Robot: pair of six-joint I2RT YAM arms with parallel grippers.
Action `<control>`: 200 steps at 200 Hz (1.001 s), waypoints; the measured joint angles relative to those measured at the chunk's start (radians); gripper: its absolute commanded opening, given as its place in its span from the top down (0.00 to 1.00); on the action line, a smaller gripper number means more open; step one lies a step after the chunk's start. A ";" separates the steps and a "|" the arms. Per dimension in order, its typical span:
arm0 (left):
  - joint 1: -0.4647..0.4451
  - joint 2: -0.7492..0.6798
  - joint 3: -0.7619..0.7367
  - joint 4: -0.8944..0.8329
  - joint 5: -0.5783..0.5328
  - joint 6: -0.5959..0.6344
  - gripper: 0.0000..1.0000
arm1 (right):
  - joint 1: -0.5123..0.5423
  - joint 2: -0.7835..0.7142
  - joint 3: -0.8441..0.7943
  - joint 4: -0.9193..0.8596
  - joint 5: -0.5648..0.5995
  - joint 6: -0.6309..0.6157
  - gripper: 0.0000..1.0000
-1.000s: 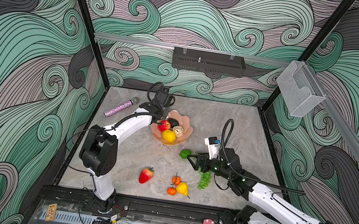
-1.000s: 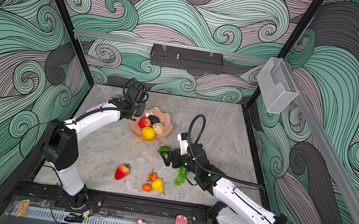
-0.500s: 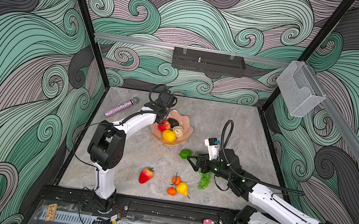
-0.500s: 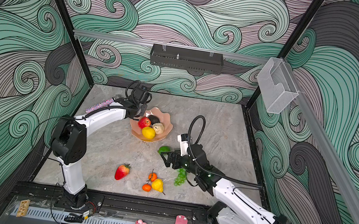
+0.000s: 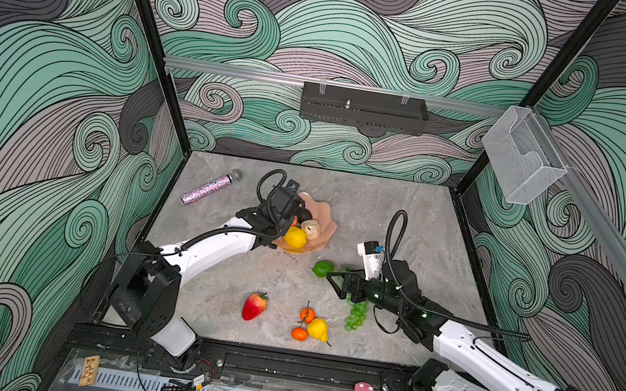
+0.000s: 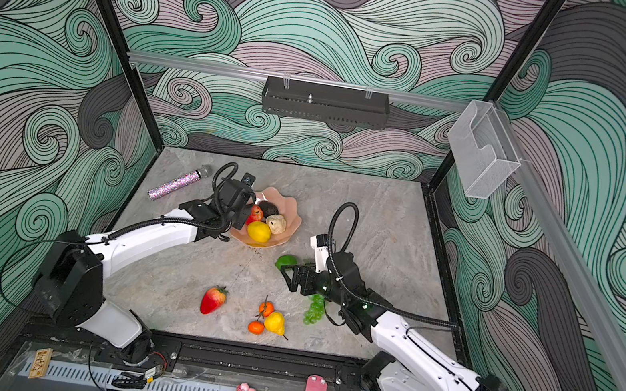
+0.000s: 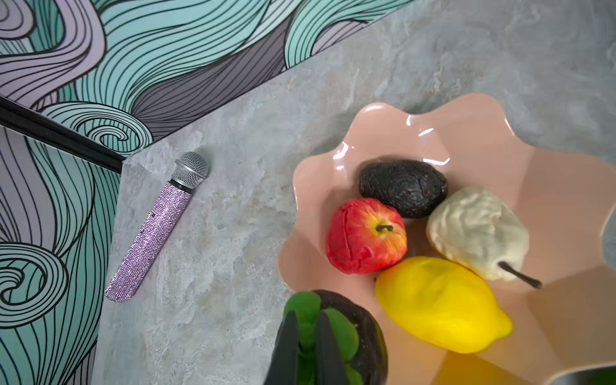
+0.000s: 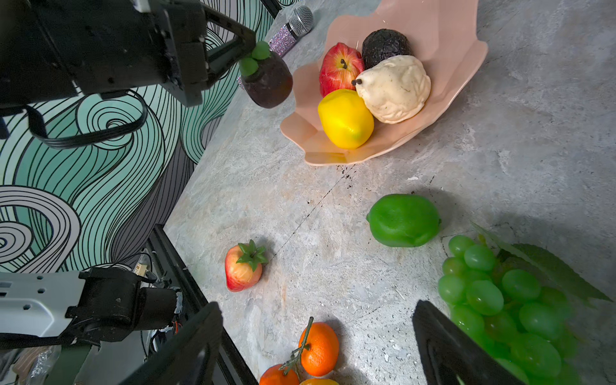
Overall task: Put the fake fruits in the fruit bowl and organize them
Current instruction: 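Lower the plum into the bowl beside the apple and lemon with the left gripper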
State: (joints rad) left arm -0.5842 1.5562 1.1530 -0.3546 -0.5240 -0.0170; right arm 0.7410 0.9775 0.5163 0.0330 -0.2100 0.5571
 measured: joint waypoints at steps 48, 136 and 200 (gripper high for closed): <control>0.000 0.115 0.073 -0.051 -0.001 0.019 1.00 | 0.000 -0.011 0.000 -0.001 0.000 0.001 0.10; 0.002 0.176 0.093 -0.081 0.032 0.027 0.92 | -0.001 -0.013 0.000 -0.013 0.000 0.000 0.10; 0.006 0.184 0.109 -0.091 0.042 0.030 0.77 | -0.001 -0.026 -0.001 -0.016 0.000 0.000 0.10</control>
State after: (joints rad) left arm -0.5781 1.7405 1.2617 -0.4454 -0.4820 0.0128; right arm 0.7403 0.9520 0.5152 0.0166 -0.2100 0.5575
